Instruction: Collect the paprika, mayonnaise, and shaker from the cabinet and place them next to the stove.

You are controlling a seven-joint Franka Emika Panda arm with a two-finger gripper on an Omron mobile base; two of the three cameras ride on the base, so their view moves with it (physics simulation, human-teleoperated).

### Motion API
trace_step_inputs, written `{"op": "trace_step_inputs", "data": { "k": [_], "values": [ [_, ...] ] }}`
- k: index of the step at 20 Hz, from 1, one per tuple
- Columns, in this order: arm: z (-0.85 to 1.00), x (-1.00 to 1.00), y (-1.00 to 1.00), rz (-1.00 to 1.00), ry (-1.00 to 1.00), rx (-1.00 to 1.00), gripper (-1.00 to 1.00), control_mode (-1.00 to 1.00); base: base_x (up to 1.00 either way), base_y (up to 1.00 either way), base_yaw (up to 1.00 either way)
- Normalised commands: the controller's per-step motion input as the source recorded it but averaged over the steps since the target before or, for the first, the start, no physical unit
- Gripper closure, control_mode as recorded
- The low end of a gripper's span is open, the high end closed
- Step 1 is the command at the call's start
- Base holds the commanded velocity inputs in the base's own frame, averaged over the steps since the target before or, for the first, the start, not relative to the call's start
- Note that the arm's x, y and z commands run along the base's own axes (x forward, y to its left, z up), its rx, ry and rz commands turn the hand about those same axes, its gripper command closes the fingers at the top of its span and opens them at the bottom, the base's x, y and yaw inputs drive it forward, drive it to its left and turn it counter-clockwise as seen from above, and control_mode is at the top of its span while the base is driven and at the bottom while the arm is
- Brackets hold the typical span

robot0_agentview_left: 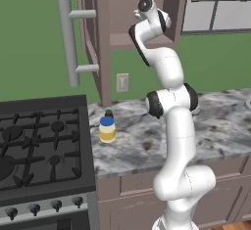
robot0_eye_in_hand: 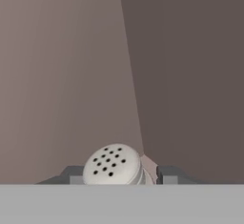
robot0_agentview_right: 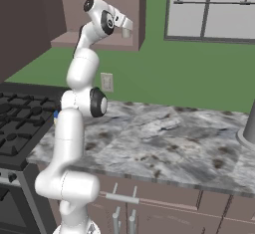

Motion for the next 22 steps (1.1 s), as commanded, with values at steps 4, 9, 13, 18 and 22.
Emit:
{"op": "trace_step_inputs", "data": {
  "k": [4,9,13,18,22],
  "values": [
    [0.00,0.00,0.00,0.00,0.00,0.00,1.00,-1.00,0.00,0.00,0.00],
    [0.00,0.00,-0.02,0.00,0.00,0.00,1.00,-1.00,0.00,0.00,0.00],
    [-0.05,0.00,-0.05,0.00,0.00,0.00,1.00,-1.00,0.00,0.00,0.00],
    [-0.16,-0.19,0.00,0.00,0.00,0.00,1.00,-1.00,0.00,0.00,0.00],
    [-0.34,-0.67,0.00,0.01,-0.08,0.00,1.00,-1.00,0.00,0.00,0.00]
  ]
}}
